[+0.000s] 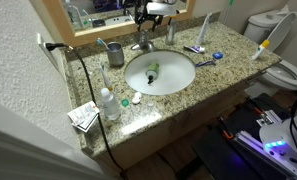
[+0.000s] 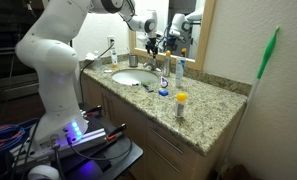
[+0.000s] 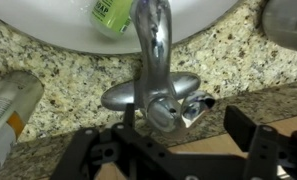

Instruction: Push the faucet handle downwards

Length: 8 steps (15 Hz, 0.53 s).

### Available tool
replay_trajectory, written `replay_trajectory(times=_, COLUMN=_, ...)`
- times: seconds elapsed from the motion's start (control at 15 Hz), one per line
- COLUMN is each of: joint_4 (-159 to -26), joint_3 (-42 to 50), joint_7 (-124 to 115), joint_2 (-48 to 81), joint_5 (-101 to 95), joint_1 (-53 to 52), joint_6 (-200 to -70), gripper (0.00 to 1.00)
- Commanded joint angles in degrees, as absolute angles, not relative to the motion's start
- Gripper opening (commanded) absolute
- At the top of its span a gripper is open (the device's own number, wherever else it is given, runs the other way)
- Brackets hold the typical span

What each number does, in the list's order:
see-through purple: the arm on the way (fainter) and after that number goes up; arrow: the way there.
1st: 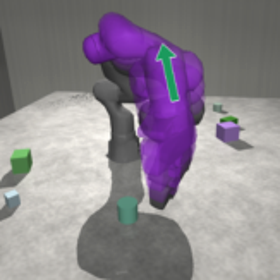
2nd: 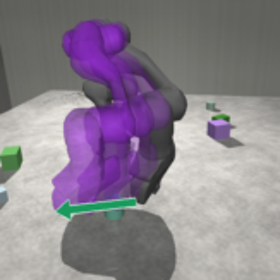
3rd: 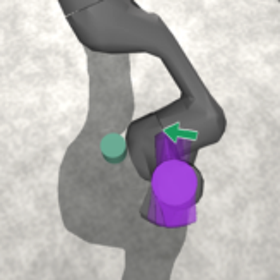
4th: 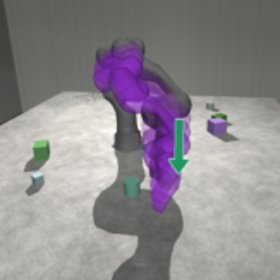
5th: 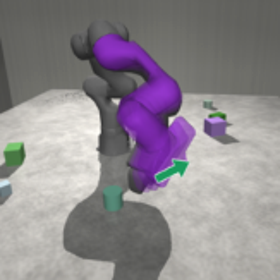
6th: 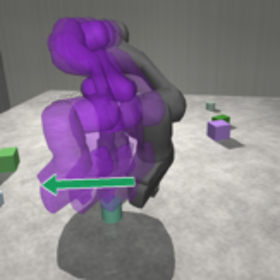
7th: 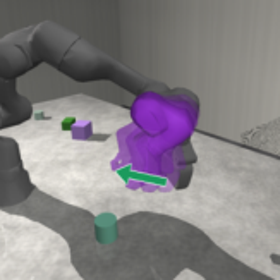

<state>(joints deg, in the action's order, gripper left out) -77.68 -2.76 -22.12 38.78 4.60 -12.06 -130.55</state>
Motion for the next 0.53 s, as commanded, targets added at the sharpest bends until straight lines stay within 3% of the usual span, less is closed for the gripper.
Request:
replay_trajectory(times=0.0, joint_4=-72.20, joint_3=-1.83, joint_7=-23.76, joint_2=40.81, joint_5=3.96, joint_1=-12.88, joint_6=-125.73, gripper=0.60)
replay_trajectory(times=0.2, joint_4=-71.52, joint_3=-1.74, joint_7=-24.70, joint_2=39.64, joint_5=3.82, joint_1=-13.17, joint_6=-122.35, gripper=0.39)
replay_trajectory(times=0.33, joint_4=-70.89, joint_3=-1.79, joint_7=-25.28, joint_2=39.00, joint_5=3.89, joint_1=-13.17, joint_6=-118.07, gripper=0.46)
replay_trajectory(times=0.4, joint_4=-70.27, joint_3=-1.28, joint_7=-26.38, joint_2=39.08, joint_5=3.36, joint_1=-13.38, joint_6=-115.37, gripper=0.71)
replay_trajectory(times=0.47, joint_4=-69.84, joint_3=-1.39, joint_7=-26.54, joint_2=39.22, joint_5=3.71, joint_1=-13.03, joint_6=-113.79, gripper=0.71)
